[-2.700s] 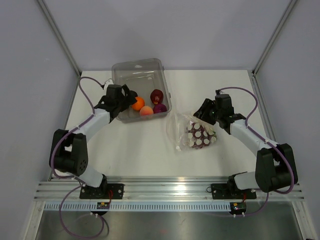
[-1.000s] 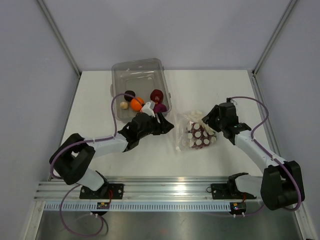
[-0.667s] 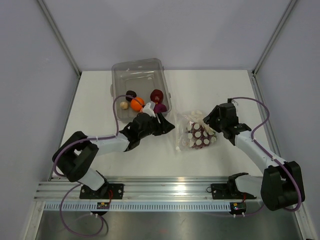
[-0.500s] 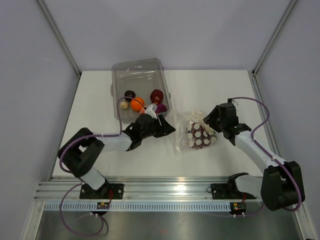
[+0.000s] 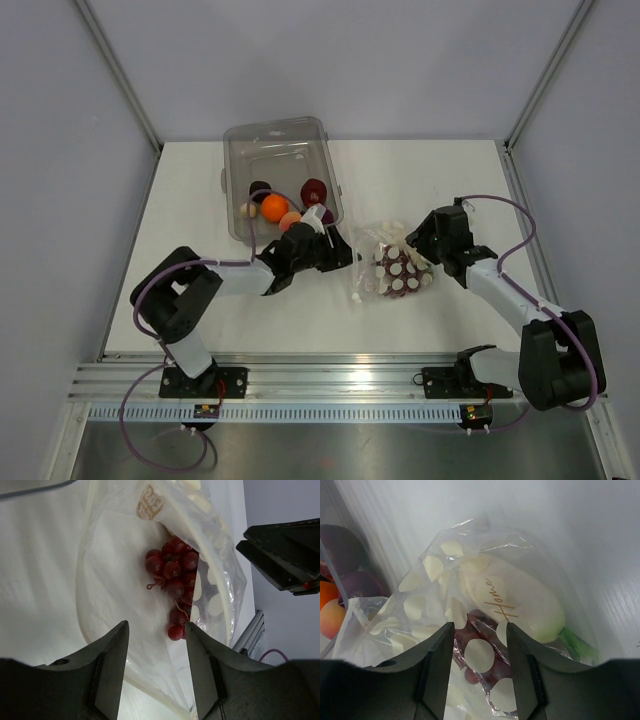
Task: Open the zip-top bag and remove the fake food
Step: Adjust the zipper food storage bag at the center of the board.
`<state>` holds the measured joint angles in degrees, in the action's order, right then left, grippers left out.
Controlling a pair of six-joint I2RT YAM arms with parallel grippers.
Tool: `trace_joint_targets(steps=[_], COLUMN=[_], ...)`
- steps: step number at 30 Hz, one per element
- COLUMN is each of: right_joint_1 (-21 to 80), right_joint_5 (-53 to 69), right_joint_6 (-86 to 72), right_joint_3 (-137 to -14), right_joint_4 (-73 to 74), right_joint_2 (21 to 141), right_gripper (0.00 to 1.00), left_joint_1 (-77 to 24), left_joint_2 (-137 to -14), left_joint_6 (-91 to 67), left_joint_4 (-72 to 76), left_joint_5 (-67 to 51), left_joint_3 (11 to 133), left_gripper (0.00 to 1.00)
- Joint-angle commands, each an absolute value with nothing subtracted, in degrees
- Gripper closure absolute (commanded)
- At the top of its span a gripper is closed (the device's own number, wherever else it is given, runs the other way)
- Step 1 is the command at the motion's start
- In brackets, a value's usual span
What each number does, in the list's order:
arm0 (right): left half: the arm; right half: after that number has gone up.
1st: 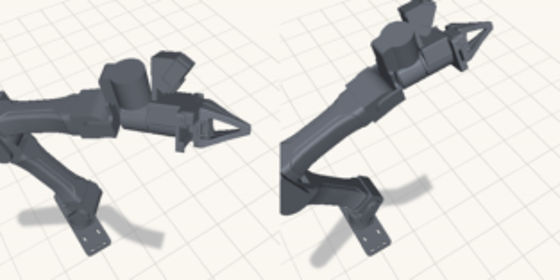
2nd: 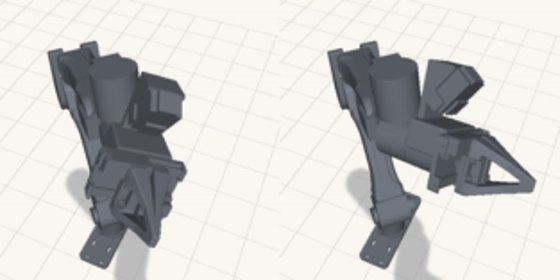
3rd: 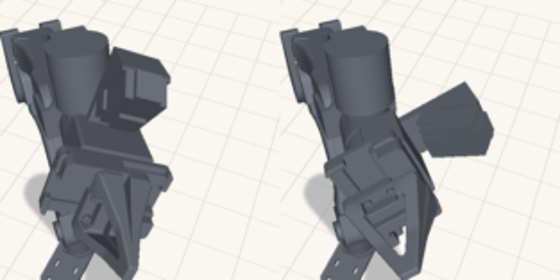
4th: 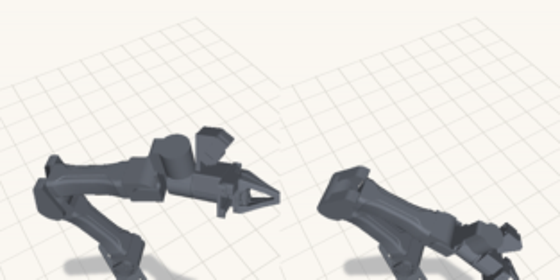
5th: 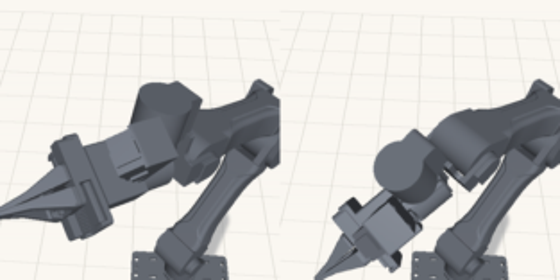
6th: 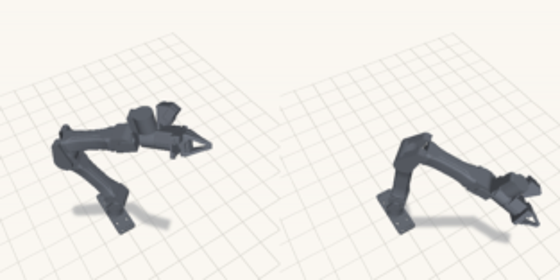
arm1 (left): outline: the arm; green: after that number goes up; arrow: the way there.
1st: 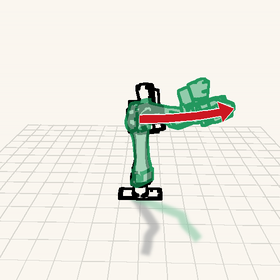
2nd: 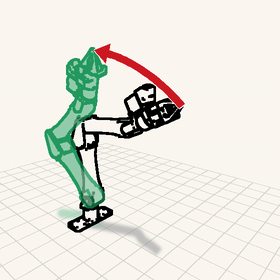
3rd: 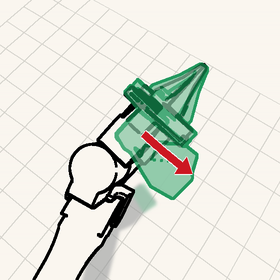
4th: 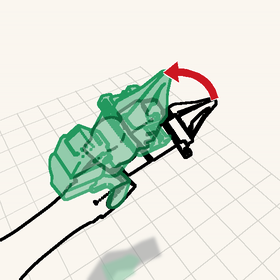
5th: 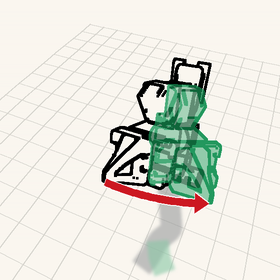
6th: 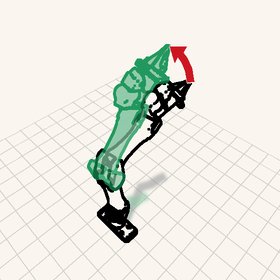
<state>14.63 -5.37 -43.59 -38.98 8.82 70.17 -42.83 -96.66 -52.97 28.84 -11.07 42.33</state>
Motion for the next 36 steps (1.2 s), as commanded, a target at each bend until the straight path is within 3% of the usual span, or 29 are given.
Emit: trace_joint_targets(steps=[1,19,36], right_joint_1=[14.85,14.85,14.77], right_joint_5=[-6.85,-5.89,-1.41], right_joint_6=[-44.21,-45.97,-46.67], right_joint_3=[-40.78,-40.25,-41.22], right_joint_4=[6.5,4.75,3.25], right_joint_2=[72.41,76.46,84.28], right_gripper=[0.47,0.46,0.47], left_joint_1=[-44.03,-46.84,-48.07], left_joint_2=[-98.25,-107.31,-109.86], left_joint_6=[-51.68,-52.03,-58.36], left_joint_4=[29.89,27.51,34.01], left_joint_5=[-11.43,-9.93,-6.68], left_joint_3=[46.84,53.17,51.77], left_gripper=[0.48,0.46,0.44])
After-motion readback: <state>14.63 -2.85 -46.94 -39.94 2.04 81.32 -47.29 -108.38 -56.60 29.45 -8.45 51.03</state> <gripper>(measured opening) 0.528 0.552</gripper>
